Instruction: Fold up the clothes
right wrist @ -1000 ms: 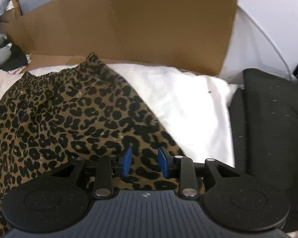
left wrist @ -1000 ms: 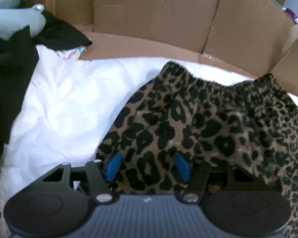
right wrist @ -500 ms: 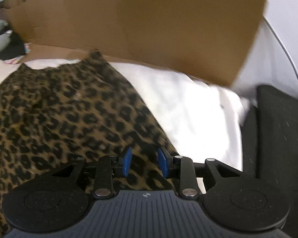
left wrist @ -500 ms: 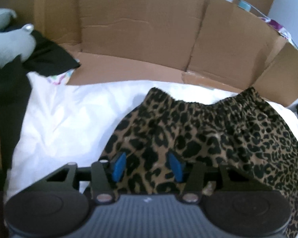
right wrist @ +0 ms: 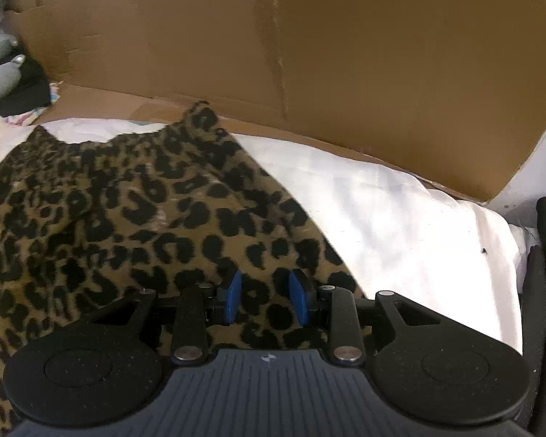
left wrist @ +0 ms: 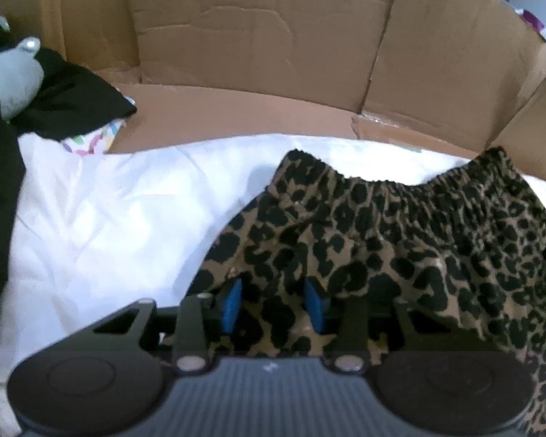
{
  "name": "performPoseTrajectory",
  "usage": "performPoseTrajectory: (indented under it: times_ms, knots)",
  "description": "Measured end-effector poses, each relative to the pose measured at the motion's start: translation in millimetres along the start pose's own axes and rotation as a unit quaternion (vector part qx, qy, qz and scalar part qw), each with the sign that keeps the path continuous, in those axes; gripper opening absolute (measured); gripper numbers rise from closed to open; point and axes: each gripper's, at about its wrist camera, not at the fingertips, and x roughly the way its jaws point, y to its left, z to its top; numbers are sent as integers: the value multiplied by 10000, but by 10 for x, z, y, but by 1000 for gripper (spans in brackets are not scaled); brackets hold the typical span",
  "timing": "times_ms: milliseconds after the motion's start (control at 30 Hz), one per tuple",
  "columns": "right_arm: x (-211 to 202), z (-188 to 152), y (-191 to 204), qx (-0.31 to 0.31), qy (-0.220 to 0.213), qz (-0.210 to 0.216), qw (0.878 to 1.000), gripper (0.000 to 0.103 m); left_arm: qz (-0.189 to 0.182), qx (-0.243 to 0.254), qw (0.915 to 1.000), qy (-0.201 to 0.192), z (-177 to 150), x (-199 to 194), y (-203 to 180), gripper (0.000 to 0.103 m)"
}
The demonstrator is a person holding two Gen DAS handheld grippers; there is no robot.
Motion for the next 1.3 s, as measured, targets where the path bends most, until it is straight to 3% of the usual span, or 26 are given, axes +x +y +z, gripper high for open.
performPoseTrajectory:
  times_ms: [200,300,433,533,733,1100,1233,1300]
  knots:
    - [6,53,-187,369,31,-699,9969,35,-212,-187,9994,-176,26,-174,12,38]
    - [-120,100,-243,652,-158,-470,9966,35,-303,-58,9991,-300,88,-225,-34,38]
    - [-246,210,-19,267,-422,-34,9987,35,-505,29,9985,-221,183,-154,-113,37]
    - [-259,310,235,-76,-426,287,9987,35,-573,342,9976,-163,260,-104,-208,37]
    - [-80,415,724,-594,-225,612,9961,36,-640,313,9974,-147,312,-20,-240,37]
    - [370,503,895,-618,-209,229,9976,36,-418,209,9989,-8,361,252,-187,39]
    - [431,573,825,-299,-158,96,9994,39,-334,-27,9994,-64,344,247,-174,40]
    - [438,592,797,-143,-124,-102,9998,46,-275,-75,9996,-41,346,225,-183,42]
